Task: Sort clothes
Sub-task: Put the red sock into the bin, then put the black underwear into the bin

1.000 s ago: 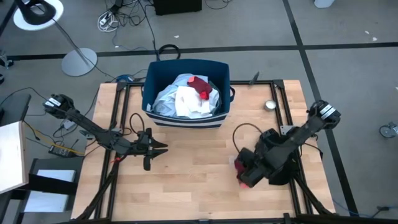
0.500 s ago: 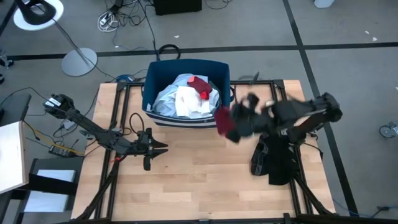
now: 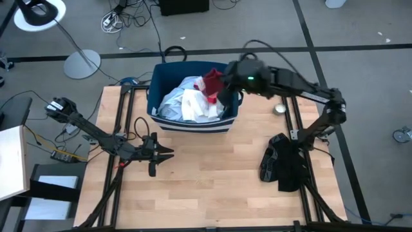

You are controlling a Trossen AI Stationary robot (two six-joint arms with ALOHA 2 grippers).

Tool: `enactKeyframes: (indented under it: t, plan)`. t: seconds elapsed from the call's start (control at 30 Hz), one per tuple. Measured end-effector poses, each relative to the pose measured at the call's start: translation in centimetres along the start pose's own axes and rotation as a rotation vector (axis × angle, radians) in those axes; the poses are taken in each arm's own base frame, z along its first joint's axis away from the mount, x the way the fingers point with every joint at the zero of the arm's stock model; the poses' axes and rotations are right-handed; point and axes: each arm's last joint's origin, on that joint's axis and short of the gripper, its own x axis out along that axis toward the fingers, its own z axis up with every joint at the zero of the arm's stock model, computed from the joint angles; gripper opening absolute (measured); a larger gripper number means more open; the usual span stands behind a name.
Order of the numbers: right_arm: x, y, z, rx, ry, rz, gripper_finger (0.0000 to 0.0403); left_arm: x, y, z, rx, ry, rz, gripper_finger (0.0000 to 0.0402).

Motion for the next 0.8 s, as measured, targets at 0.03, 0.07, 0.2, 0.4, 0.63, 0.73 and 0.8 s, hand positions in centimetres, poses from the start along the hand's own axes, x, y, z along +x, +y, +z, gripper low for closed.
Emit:
enactKeyframes:
  t: [0.03,0.07,0.2,0.4,0.63,0.73,0.8]
  plan:
    - [1.0,0.0,-0.5,0.005,0.044,0.007,0.0006,0.0,0.0,0.0,0.001,0.001,0.001,0.0103]
    - [2.1,0.1,-1.0,0.007,0.093,0.018,0.0008,0.0,0.0,0.0,0.001,0.001,0.001,0.0103]
    - [5.8,0.9,-2.9,0.012,0.242,0.078,0.0035,0.0,0.0,0.0,0.002,0.001,0.001,0.0104]
    - [7.3,0.7,-3.3,0.040,0.257,0.070,0.0106,0.0,0.0,-0.1,0.002,0.005,0.002,0.0104]
    - [1.9,-1.3,-1.5,0.092,0.171,0.079,0.0158,0.0,0.1,-0.1,0.007,0.012,0.005,0.0104]
    - [-1.2,-1.8,-1.8,0.174,0.215,0.086,0.0162,0.0,0.1,-0.2,0.007,0.014,0.006,0.0104]
    - [-3.3,-1.9,-2.5,0.213,0.275,0.090,0.0162,0.0,0.1,-0.1,0.005,0.013,0.005,0.0104]
